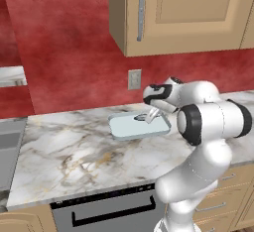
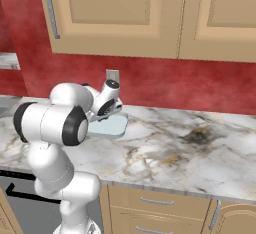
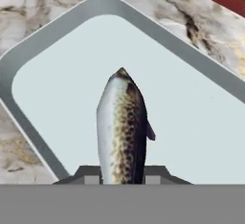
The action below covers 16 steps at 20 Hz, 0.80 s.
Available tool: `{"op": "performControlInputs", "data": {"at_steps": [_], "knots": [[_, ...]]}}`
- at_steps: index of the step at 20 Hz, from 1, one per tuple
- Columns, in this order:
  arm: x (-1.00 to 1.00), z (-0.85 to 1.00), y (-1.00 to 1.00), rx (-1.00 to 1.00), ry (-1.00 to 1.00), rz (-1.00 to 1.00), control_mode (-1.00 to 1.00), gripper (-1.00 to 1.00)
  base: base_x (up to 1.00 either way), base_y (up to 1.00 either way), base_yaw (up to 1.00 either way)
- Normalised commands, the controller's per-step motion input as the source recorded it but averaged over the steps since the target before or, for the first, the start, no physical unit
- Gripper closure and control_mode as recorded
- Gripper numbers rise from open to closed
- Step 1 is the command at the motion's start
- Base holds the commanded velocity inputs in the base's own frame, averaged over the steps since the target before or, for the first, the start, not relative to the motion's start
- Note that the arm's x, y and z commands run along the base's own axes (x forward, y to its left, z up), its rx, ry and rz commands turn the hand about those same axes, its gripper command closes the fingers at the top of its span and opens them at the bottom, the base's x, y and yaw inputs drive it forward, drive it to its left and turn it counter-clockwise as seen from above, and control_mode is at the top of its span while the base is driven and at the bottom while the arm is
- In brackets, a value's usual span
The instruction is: Take the fish out of the fridge, briefly rinse it in the sink, and place it on the tray next to the sink.
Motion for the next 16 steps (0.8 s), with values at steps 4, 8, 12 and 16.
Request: {"op": "performControlInputs", "data": {"at_steps": [4, 8, 12, 16], "knots": [[0.45, -0.15, 0.0, 0.0, 0.0, 0.01, -1.0, 1.0, 0.0, 0.0, 0.0], [0.58, -0.12, 0.0, 0.0, 0.0, 0.0, -1.0, 1.0, 0.0, 0.0, 0.0], [0.48, -0.12, 0.02, 0.0, 0.0, 0.0, -1.0, 1.0, 0.0, 0.0, 0.0], [0.19, -0.01, 0.0, 0.0, 0.0, 0.0, -1.0, -1.0, 0.0, 0.0, 0.0]]}}
